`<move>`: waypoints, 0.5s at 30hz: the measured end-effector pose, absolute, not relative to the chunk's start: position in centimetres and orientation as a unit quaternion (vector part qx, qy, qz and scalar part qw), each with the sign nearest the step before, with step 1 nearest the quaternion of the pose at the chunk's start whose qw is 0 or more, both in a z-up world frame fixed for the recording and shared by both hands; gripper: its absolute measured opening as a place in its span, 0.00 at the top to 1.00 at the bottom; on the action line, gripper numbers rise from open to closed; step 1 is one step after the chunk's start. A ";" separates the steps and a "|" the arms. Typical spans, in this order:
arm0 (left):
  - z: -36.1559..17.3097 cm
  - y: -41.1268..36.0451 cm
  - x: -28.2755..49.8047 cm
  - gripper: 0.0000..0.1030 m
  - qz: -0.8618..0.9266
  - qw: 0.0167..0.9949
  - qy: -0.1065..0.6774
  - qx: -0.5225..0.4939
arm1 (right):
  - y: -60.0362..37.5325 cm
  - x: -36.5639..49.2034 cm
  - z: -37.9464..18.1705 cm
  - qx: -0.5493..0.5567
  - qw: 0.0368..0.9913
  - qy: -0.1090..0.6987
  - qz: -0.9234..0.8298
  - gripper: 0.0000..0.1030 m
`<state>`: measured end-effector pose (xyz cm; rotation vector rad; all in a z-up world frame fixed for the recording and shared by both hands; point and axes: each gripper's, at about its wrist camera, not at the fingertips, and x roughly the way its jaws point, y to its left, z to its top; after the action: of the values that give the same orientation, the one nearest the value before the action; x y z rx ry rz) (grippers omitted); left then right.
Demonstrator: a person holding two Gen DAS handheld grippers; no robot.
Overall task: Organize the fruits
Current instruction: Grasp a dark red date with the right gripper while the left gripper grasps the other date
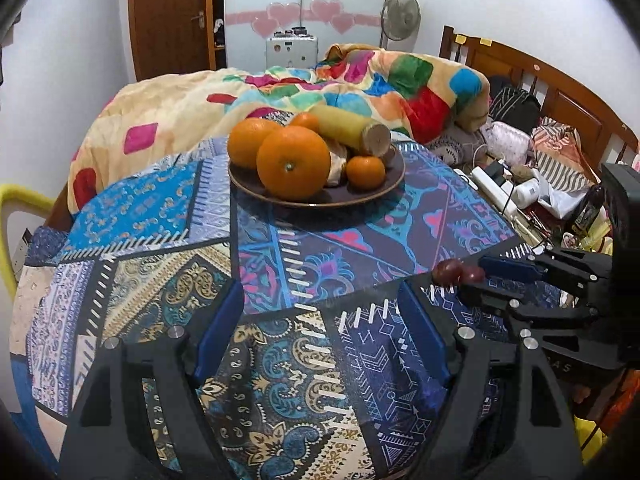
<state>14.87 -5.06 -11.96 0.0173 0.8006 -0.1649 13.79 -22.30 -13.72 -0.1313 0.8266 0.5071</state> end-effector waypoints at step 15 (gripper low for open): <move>-13.3 -11.1 16.2 0.35 -0.141 0.897 0.417 0.025 | -25.9 13.1 -11.7 -0.047 0.898 0.372 0.231 0.76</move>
<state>16.15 -11.07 -13.30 0.0523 0.8648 -0.2915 13.06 -25.89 -11.74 -0.0970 0.7711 0.4794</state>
